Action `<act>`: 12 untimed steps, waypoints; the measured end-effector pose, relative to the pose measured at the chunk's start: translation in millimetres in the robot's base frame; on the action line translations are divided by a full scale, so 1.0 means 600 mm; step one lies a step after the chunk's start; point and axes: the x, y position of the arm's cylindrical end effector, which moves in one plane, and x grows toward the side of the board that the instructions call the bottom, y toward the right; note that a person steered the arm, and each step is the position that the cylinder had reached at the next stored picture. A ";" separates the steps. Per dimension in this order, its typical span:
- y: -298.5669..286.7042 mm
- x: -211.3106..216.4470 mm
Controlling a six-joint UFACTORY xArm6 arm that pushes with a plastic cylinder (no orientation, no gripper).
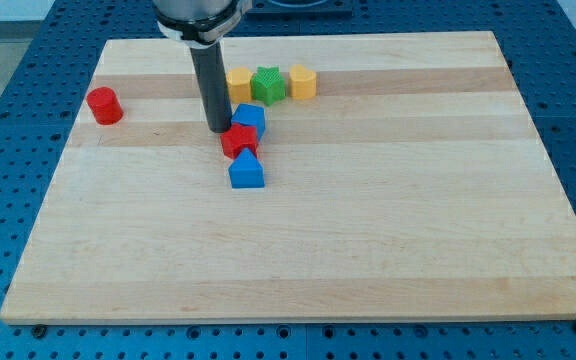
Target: Move the red circle under the blue triangle
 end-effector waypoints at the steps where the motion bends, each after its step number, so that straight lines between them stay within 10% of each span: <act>1: -0.101 0.011; 3: -0.310 0.007; 6: -0.306 -0.162; 12: -0.201 -0.027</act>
